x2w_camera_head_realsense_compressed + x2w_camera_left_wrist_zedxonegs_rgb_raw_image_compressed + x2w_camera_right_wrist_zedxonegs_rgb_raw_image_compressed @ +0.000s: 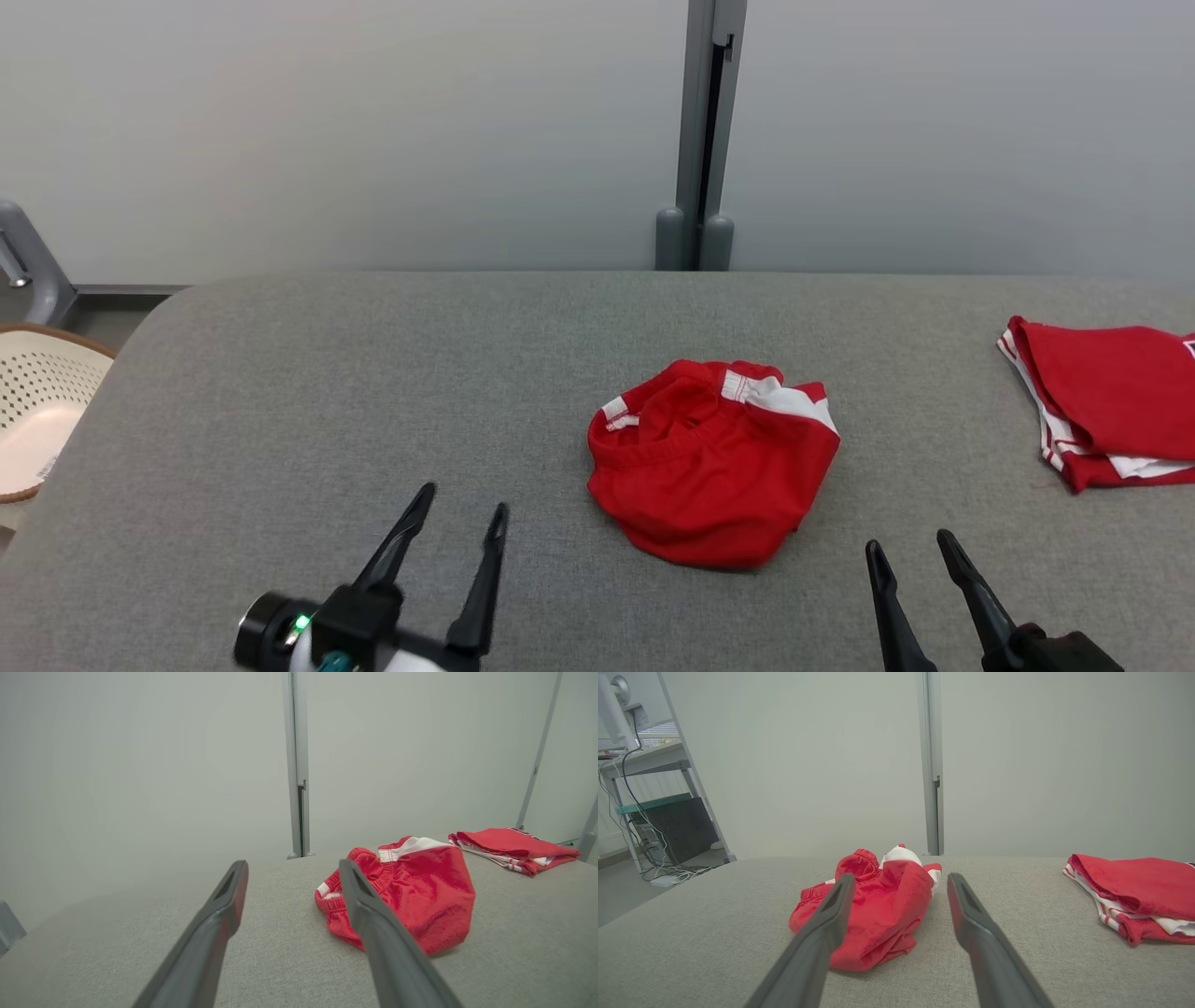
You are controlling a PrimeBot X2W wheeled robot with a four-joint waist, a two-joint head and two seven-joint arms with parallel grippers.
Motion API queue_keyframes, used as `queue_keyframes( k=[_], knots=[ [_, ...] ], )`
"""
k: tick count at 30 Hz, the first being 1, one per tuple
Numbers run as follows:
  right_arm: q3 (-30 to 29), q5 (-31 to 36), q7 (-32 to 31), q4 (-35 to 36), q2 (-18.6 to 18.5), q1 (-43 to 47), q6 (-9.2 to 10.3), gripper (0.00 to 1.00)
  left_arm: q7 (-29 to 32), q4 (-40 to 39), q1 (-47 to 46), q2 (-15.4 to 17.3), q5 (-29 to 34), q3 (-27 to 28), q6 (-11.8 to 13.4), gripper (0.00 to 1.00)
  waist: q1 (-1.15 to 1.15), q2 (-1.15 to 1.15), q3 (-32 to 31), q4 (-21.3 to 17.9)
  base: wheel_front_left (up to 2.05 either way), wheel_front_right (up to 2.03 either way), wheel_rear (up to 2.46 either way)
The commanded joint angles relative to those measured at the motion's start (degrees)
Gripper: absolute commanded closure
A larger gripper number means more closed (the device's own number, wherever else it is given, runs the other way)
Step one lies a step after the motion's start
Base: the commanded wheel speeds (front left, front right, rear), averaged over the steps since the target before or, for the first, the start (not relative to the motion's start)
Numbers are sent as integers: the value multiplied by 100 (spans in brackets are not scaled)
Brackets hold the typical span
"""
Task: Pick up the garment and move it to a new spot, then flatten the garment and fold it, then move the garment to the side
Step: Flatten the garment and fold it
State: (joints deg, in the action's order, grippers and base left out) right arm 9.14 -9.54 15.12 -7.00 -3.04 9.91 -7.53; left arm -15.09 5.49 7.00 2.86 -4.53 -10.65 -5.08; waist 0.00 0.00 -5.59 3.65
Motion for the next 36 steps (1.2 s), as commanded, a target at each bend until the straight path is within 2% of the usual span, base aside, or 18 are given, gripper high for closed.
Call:
queue_keyframes(
  k=[1, 4, 9, 13, 17, 22, 29, 36],
  knots=[
    [32, -27, 2, 0, -82, -147, 10, 0, -8, 282, -514, 11, 14, -268, -108, 0, 0, 0, 236, -123, 0, 0, 0],
    [92, -7, 3, 31, -162, -293, 10, 0, -8, 772, -1252, 11, -223, -799, -192, 0, 0, 0, 503, -274, 0, 0, 0],
    [118, 34, 3, 156, -305, -681, 10, 0, 133, 1459, -2665, 13, -1072, -1765, -231, 0, 0, 0, 1218, -553, 0, 0, 0],
    [47, 58, 2, 197, -392, -956, 10, 0, 490, 1800, -3674, 20, -2263, -2553, -232, 0, 0, 0, 1681, -711, 0, 0, 0],
    [-7, 70, 3, 274, -417, -1152, 10, 0, 910, 2136, -4427, 18, -3497, -3109, -234, 0, 0, 0, 1993, -848, 0, 0, 0],
    [5, 84, 3, 329, -408, -1304, 10, 0, 1115, 2774, -5156, 13, -4377, -3465, -235, 0, 0, 0, 2259, -982, 0, 0, 0],
    [22, 74, 3, 340, -439, -1429, 10, 0, 1173, 3375, -5715, 23, -5514, -3821, -235, 0, 0, 0, 2471, -1069, 0, 0, 0],
    [3, 58, 3, 358, -473, -1471, 10, 0, 1193, 4054, -5953, 16, -6011, -4272, -191, 0, 0, 0, 2521, -1064, 0, 0, 0]
  ],
)
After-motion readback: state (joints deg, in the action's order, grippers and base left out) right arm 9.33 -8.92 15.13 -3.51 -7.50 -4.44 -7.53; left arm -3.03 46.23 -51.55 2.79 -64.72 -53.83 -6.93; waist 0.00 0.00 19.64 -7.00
